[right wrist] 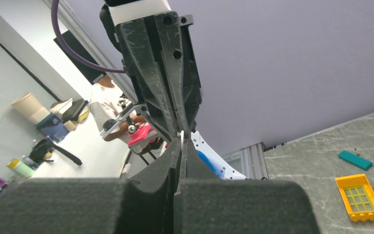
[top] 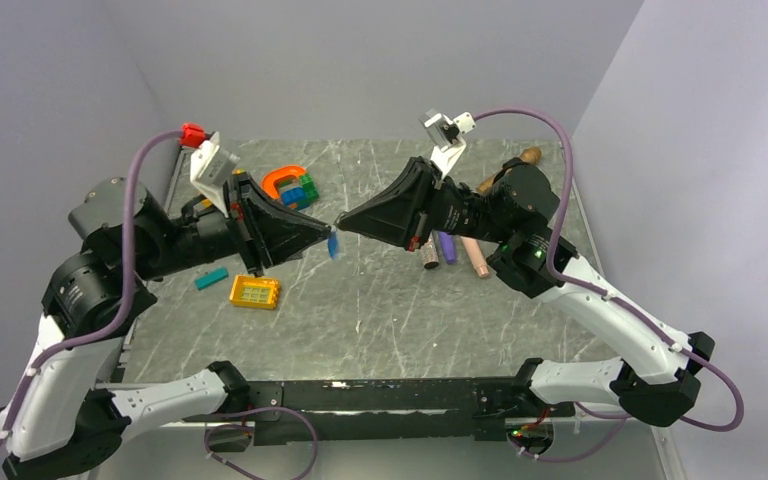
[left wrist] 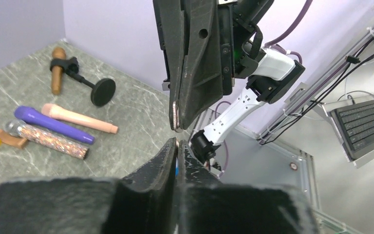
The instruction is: Remove the keys from the keyring
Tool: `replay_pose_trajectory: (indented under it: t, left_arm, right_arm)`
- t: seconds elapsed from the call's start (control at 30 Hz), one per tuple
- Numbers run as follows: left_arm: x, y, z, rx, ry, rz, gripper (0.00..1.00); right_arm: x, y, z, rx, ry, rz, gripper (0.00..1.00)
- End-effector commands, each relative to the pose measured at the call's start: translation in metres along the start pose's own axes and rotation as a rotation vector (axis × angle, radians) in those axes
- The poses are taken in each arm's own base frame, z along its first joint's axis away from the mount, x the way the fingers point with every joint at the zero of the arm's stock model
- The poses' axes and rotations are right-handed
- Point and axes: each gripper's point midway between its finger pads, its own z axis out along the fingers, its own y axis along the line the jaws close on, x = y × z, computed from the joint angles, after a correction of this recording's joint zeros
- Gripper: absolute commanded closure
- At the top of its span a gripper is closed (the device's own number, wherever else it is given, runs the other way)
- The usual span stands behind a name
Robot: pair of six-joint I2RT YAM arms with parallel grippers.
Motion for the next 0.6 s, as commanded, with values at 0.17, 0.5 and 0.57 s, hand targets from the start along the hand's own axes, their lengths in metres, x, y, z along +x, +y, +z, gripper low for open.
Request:
replay_pose_trajectory:
  t: [0.17,0.5,0.57]
  left_arm:
    - [-0.038,-0.022,-0.031,0.011,-0.120,0.097,0.69]
    - [-0.027,0.015,-0.041,-0.197,-0.115,0.061,0.75]
    - [-0.014,0.037,-0.044,-0.304,-0.088,0.029,0.65]
  right_arm:
    - [-0.004,0.007,-0.009,0.003,-0.016,-0.021,1.00]
    - [-0.005,0.004,-0.012,0.032,-0.027,-0.027,1.00]
    - [-0.004,-0.001,-0.016,0.067,-0.031,-0.023,1.00]
